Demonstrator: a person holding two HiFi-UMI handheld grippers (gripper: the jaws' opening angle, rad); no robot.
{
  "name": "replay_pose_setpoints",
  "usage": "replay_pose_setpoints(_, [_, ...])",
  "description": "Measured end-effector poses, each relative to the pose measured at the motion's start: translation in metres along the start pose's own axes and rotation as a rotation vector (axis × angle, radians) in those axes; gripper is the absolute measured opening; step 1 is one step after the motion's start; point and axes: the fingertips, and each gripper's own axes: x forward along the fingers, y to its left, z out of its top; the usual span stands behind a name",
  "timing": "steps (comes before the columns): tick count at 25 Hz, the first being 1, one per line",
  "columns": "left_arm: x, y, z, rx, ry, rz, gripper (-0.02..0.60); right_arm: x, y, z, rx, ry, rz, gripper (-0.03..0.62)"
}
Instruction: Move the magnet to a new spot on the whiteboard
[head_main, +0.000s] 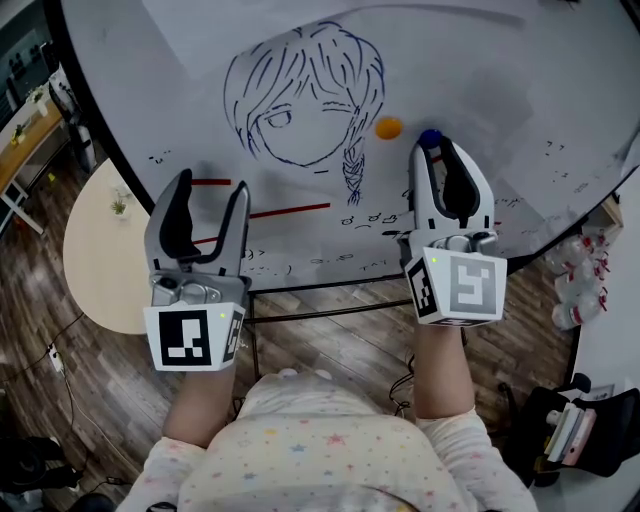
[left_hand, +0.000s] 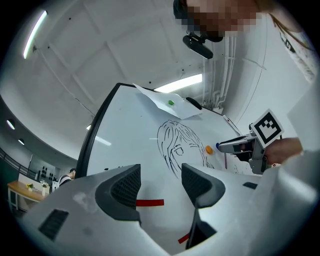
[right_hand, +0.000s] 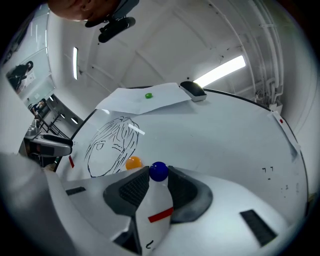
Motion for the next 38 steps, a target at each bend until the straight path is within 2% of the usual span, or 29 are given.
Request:
replay_pose_setpoints(6, [0.001, -0.004, -0.001, -0.002, 0.002, -0.003, 0.236, -0.005, -0.001, -0.005, 0.006, 0.011, 0.010, 0.117])
replay_pose_setpoints(12, [-0.004, 0.000, -0.005, 0.004, 0.014, 0.024, 0.236, -0.007, 0.011, -0.009, 0.020, 0.015, 0.050, 0.117])
replay_pose_setpoints(27, [-0.029, 0.031, -0.019, 0.025, 0.060, 0.123, 0.236, 0.004, 0.095, -0.017, 0.031, 0.015, 0.226, 0.117])
replay_pose_setpoints(38, [-0.035, 0.036, -0.031, 0.013, 0.080, 0.132, 0.236, 0.008, 0.114, -0.035, 0.000, 0.054, 0.242, 0.118])
